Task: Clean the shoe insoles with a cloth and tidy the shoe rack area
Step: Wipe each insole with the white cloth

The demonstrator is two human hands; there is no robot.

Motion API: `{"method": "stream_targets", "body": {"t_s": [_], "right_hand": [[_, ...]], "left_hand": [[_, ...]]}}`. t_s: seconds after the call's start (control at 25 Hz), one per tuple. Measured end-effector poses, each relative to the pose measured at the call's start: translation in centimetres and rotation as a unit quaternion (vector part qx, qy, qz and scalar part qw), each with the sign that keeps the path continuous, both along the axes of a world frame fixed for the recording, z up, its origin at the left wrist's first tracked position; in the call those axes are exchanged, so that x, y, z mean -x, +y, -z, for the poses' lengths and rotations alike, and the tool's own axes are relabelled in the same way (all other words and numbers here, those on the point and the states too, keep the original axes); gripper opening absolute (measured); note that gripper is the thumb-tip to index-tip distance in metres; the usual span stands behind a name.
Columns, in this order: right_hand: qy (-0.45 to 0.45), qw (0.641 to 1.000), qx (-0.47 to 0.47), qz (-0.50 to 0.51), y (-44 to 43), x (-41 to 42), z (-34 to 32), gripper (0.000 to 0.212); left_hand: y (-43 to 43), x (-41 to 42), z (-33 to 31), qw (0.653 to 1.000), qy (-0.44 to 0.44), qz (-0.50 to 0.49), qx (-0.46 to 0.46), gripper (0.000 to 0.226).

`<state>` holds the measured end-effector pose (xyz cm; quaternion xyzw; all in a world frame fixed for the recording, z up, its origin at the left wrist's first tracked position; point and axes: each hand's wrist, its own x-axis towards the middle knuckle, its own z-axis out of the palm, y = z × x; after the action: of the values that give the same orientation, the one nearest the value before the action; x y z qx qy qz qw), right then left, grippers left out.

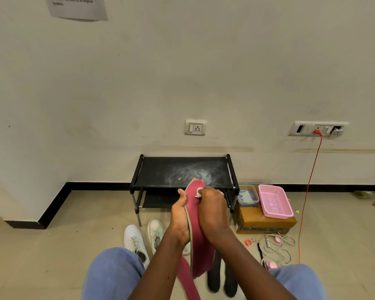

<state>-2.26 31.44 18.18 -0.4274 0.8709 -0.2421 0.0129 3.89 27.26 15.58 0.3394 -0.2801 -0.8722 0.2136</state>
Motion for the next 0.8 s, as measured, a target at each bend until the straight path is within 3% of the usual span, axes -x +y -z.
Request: {"method": "stream_targets", "body": {"t_s": [0.12,0.28,0.44,0.6,0.8], "right_hand": [[-0.028,1.000,-0.003,0.013,-0.2,-0.6,0.1,0.024],[-0.114,0.986,0.114,-0.033,0.9,-1.7,-0.7,0.030],[-0.107,0.977,0.158,-0.098,1.7,-2.3,-1.0,0.032],[-0.076,0.984,0.122,-0.102,1.4,-1.7,-0.5,0.029],[-0.018,1.000,0.005,-0.019,0.7,-1.1,0.1,0.023]], "left_hand": [[-0.2,0.1,0.5,1.000,0.005,0.000,0.003,0.067],[-1.2,-0.1,0.5,1.000,0.013,-0.012,-0.014,0.075],[-2.2,-0.1,0.2,0.999,0.030,-0.006,-0.029,0.079],[-2.2,0.3,0.0,0.999,0.024,-0.018,-0.017,0.081],[-2.5,0.4,0.6,1.000,-0.012,-0.020,0.008,0.081]]}}
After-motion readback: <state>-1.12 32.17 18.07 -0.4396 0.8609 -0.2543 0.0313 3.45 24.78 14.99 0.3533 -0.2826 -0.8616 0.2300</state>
